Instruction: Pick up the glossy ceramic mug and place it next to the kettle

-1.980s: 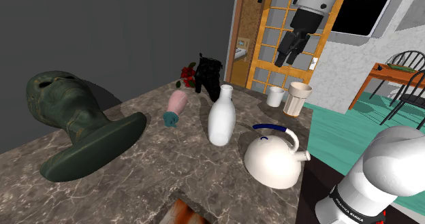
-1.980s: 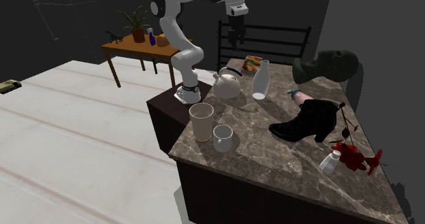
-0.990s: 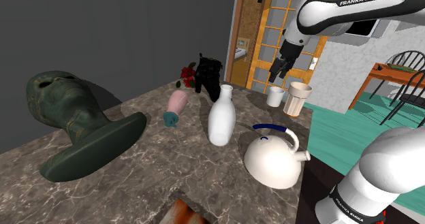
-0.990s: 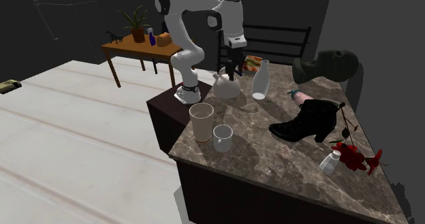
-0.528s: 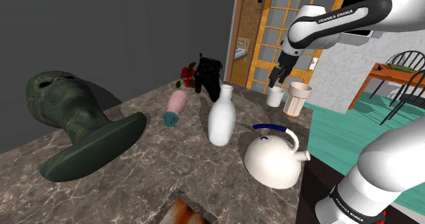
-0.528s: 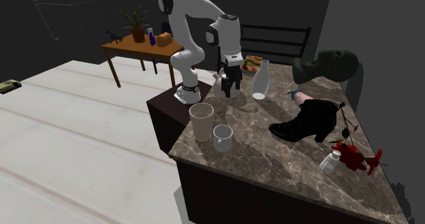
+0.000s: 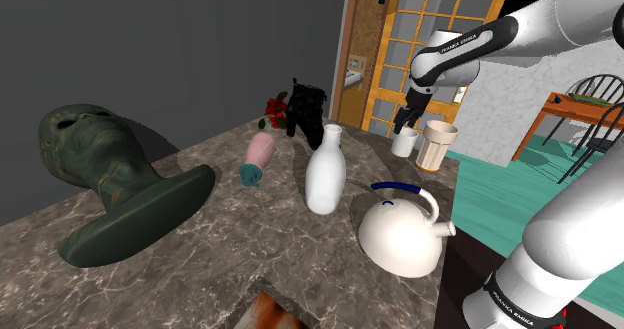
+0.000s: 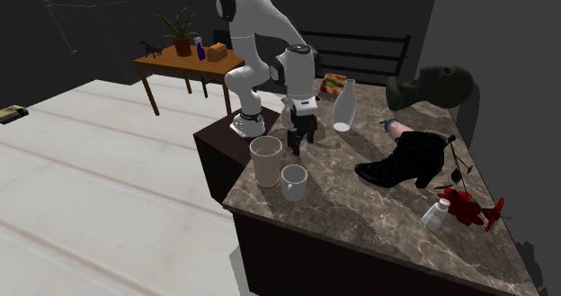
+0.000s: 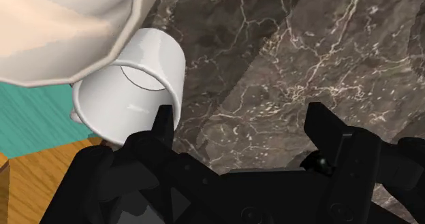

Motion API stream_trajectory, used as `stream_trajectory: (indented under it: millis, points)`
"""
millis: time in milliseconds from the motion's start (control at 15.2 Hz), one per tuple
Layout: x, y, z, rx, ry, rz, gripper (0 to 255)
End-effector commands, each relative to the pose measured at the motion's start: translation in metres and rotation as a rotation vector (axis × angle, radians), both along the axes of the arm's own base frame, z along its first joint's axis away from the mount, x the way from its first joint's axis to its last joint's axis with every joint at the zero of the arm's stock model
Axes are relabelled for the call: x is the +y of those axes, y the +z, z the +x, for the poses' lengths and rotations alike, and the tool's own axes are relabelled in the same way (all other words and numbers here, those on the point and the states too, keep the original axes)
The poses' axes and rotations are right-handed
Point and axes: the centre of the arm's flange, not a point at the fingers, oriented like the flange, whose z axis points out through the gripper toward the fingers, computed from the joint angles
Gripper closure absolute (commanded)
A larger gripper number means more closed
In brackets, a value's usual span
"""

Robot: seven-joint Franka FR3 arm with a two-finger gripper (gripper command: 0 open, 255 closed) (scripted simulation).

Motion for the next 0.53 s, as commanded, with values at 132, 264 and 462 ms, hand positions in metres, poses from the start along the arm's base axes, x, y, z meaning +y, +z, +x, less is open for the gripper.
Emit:
stream_trajectory:
  millis: [132, 264, 462]
  points:
    - [-0.039, -0.029, 0.019, -0.002, -0.013, -0.020, 0]
    - [-0.045, -0.038, 0.022, -0.002, -0.015, -0.022, 0]
    - [-0.046, -0.053, 0.025, -0.002, -0.015, -0.022, 0]
